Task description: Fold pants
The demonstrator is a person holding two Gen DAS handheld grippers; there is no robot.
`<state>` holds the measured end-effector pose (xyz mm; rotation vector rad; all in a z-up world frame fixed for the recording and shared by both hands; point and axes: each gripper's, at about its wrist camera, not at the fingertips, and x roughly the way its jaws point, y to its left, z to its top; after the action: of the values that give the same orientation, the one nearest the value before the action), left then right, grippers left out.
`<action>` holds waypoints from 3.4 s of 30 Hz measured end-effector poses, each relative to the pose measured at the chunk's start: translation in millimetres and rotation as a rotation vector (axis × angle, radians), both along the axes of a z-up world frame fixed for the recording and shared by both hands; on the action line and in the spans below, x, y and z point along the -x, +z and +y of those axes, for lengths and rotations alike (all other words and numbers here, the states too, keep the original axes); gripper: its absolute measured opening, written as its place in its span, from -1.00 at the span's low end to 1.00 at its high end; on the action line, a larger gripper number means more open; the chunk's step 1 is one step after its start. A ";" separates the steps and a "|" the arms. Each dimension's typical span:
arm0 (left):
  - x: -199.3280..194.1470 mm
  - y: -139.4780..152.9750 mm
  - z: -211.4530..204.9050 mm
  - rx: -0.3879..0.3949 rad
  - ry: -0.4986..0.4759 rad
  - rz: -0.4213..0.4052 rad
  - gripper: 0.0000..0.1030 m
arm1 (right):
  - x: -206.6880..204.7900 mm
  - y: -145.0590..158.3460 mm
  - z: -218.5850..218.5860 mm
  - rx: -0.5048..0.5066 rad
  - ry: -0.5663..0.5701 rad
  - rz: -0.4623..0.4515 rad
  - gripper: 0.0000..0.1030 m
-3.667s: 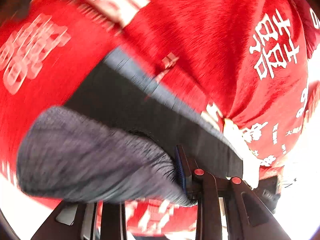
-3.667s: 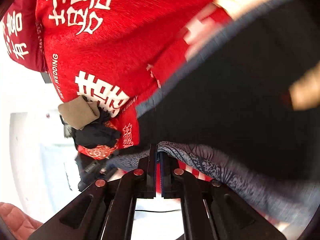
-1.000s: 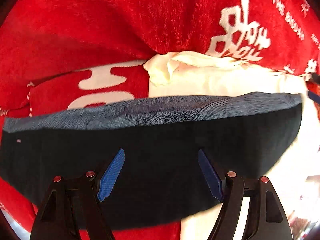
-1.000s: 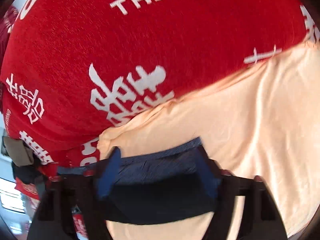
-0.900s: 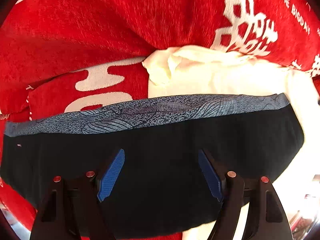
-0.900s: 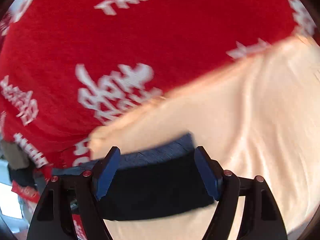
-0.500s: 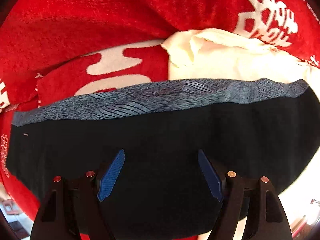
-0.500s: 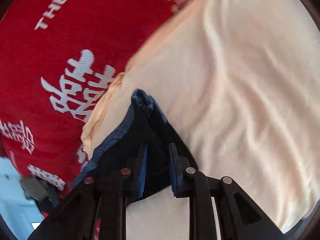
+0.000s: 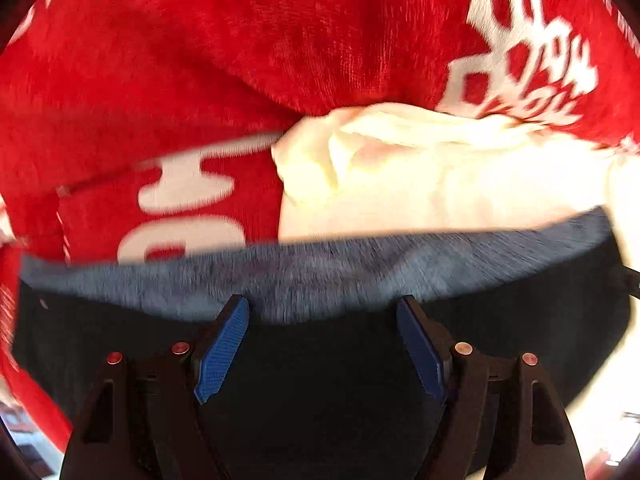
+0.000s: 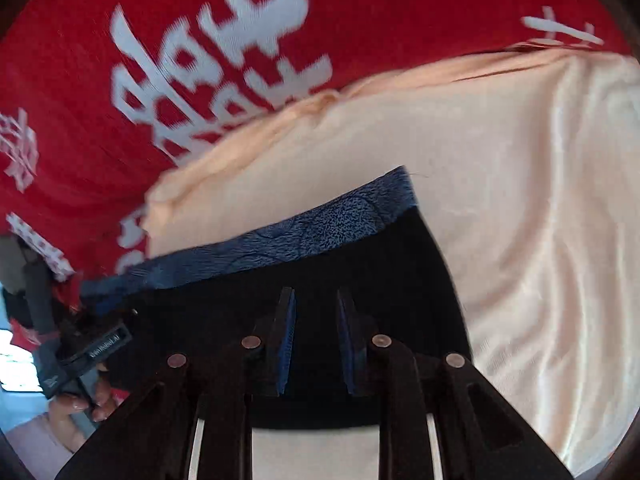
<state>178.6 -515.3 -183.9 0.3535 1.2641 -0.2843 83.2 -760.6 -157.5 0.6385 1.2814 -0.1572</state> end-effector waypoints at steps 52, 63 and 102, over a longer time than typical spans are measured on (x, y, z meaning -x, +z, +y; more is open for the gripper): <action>-36.4 -24.4 459.9 0.086 0.280 -0.134 0.83 | -327.0 -35.7 645.9 -0.143 1.101 -0.055 -0.31; -35.3 -17.8 458.0 0.108 0.266 -0.135 0.83 | -329.8 -36.7 655.4 -0.184 1.176 0.035 -0.87; -126.4 -31.1 482.9 0.092 0.501 -0.095 1.00 | -222.8 -30.1 506.9 0.035 0.696 -0.004 -0.43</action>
<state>305.0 -32.4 -215.0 -0.0344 1.1984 0.1018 306.0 -253.6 -187.7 0.1360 1.4239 0.3932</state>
